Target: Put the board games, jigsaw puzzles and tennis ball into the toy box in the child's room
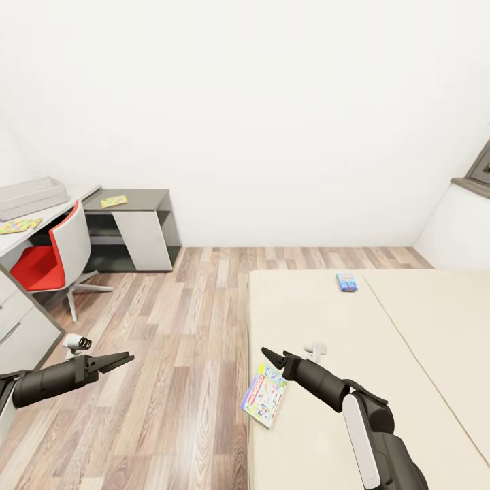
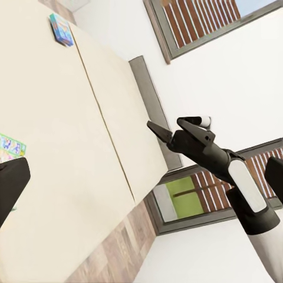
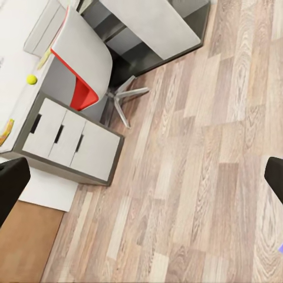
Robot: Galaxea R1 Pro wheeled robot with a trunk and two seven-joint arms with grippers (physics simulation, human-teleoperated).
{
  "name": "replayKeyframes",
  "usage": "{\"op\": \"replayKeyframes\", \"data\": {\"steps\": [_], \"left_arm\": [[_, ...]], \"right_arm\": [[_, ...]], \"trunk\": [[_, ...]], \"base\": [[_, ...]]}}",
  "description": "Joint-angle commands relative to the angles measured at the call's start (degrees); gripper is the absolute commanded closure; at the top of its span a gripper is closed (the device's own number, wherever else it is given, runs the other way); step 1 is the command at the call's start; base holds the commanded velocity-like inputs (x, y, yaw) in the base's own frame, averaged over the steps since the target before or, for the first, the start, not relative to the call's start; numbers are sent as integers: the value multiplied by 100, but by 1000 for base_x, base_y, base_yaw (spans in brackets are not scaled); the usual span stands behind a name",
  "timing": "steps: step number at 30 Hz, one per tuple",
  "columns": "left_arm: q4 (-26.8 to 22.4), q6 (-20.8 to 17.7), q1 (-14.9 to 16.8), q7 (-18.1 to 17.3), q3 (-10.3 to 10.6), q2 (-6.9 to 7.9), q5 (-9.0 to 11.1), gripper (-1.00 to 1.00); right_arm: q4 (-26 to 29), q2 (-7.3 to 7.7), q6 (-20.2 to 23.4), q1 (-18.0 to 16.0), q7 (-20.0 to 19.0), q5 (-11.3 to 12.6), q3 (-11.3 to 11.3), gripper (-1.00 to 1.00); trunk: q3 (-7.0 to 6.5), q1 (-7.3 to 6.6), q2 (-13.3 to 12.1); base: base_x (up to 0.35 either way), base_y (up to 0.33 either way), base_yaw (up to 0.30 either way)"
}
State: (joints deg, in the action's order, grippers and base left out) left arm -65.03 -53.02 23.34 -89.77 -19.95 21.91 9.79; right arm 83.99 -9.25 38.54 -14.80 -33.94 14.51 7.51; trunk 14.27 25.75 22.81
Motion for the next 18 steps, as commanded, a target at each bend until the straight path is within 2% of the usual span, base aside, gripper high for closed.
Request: {"op": "replayKeyframes", "data": {"steps": [1,18], "left_arm": [[-1,-60,4,-23,1,1,-4,-100],[-1,-59,4,-23,8,-3,-5,-100]], "right_arm": [[3,-6,40,-5,-17,23,17,-100],[1,-6,36,-5,-17,15,17,-100]], "trunk": [[8,3,11],[2,3,11]], "base": [[0,0,0],[0,0,0]]}}
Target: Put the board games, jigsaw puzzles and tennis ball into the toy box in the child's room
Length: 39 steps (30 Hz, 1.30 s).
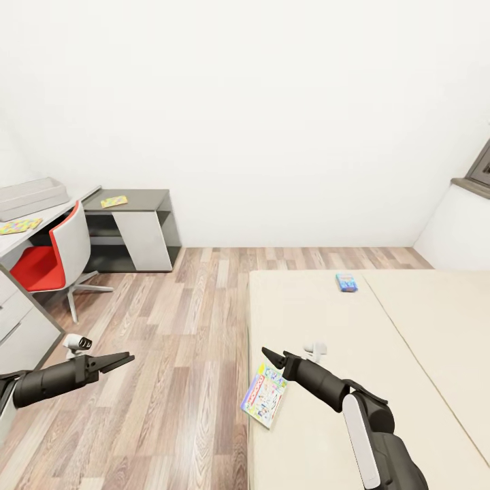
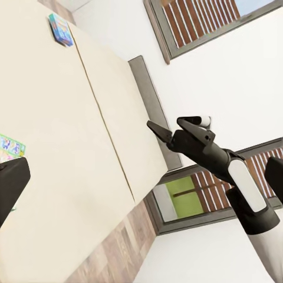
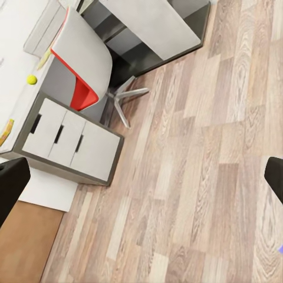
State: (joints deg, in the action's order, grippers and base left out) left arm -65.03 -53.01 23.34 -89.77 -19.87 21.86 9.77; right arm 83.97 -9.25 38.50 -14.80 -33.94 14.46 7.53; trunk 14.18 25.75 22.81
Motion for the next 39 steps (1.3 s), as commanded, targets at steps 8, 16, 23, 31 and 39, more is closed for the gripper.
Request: {"op": "replayKeyframes", "data": {"steps": [8,16,23,31,39], "left_arm": [[-1,-61,4,-23,1,-1,-5,-100],[-1,-61,4,-23,1,1,-5,-100],[-1,-61,4,-23,1,2,-7,-100],[-1,-61,4,-23,1,3,-10,-100],[-1,-61,4,-23,-7,3,-10,-100]], "right_arm": [[10,-6,43,-5,-16,36,12,-100],[6,-6,36,-5,-16,27,12,-100],[5,-6,35,-5,-16,20,12,-100],[5,-12,35,-5,-16,-1,5,-100],[-2,-15,35,-5,-16,-12,3,-100]], "trunk": [[11,3,11],[-23,3,11],[-85,3,11],[-160,3,11],[-235,3,11]], "base": [[0,0,0],[0,0,0],[0,0,0],[0,0,0],[0,0,0]]}}
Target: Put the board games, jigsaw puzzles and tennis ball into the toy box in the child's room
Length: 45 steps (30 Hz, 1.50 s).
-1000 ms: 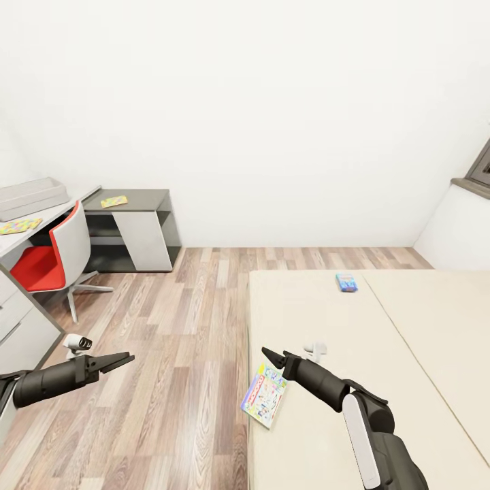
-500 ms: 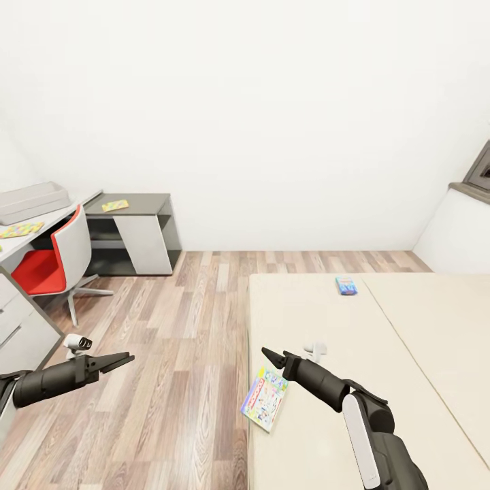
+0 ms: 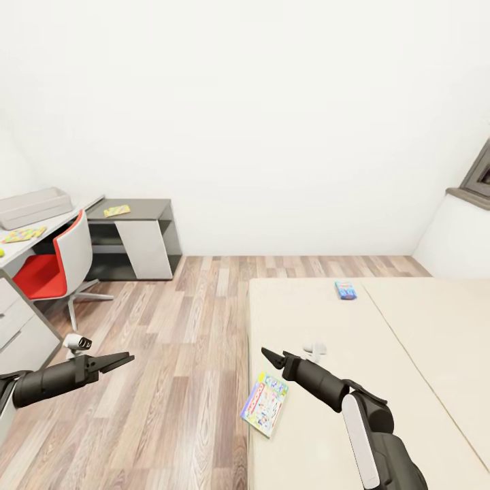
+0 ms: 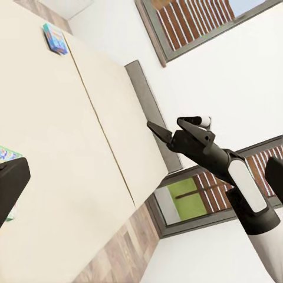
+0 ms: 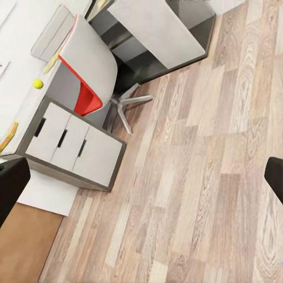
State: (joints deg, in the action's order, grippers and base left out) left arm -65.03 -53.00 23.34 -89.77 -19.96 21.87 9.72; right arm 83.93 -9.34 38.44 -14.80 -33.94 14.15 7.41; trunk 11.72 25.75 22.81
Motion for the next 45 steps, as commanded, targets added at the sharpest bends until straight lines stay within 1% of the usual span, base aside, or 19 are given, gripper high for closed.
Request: {"op": "replayKeyframes", "data": {"steps": [1,16,21,45], "left_arm": [[0,-61,4,-23,1,2,-4,-100],[0,-63,4,-23,-8,12,3,-100],[7,-61,4,-23,-59,43,4,-100],[0,-65,4,-23,-77,51,3,-100]], "right_arm": [[3,-6,41,-5,-16,19,15,-100],[1,1,41,-5,-16,30,30,-100],[1,3,41,-5,-16,29,29,-100],[-8,-3,41,-5,58,30,24,-100]], "trunk": [[2,4,11],[-139,4,11],[-186,4,11],[-412,4,11]], "base": [[0,0,0],[0,0,0],[0,0,0],[0,0,0]]}}
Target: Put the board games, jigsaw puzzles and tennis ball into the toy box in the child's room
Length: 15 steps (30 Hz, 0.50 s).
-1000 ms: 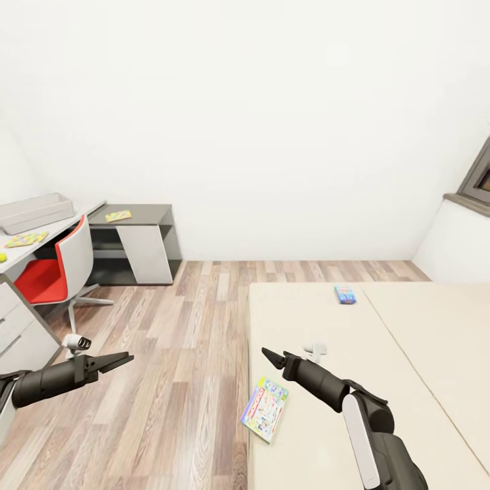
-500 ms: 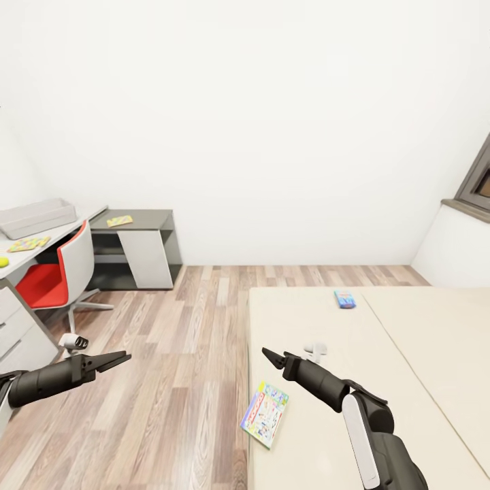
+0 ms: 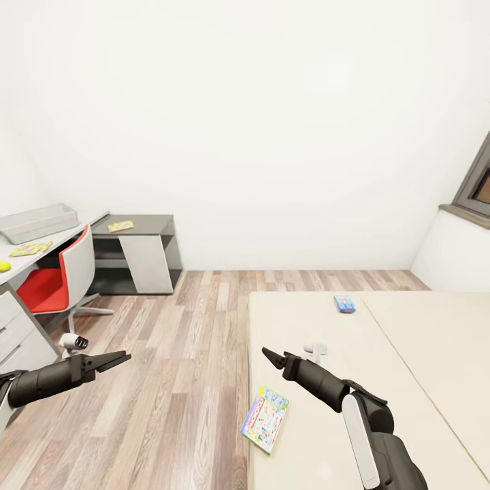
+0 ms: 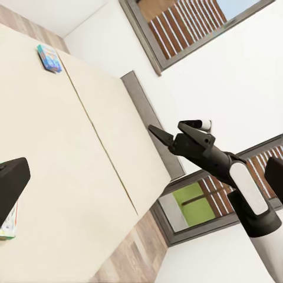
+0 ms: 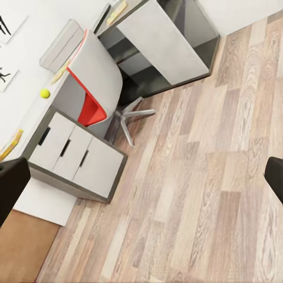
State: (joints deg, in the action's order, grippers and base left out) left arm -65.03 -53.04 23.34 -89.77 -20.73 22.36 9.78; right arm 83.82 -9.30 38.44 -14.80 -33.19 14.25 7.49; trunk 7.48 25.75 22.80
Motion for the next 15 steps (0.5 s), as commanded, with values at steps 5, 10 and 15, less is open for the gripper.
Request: {"op": "replayKeyframes", "data": {"steps": [5,10,15], "left_arm": [[0,-59,4,-23,-2,5,-3,-100],[0,-65,4,-23,-1,5,-3,-100],[0,-65,4,-23,-1,5,-3,-100]], "right_arm": [[10,-2,41,-6,-20,48,22,-100],[11,-2,41,-6,-21,58,24,-100],[11,-1,41,-6,-21,60,18,-100]], "trunk": [[-26,4,12],[-34,4,12],[-36,4,12]], "base": [[0,0,0],[0,0,0],[0,51,0]]}}
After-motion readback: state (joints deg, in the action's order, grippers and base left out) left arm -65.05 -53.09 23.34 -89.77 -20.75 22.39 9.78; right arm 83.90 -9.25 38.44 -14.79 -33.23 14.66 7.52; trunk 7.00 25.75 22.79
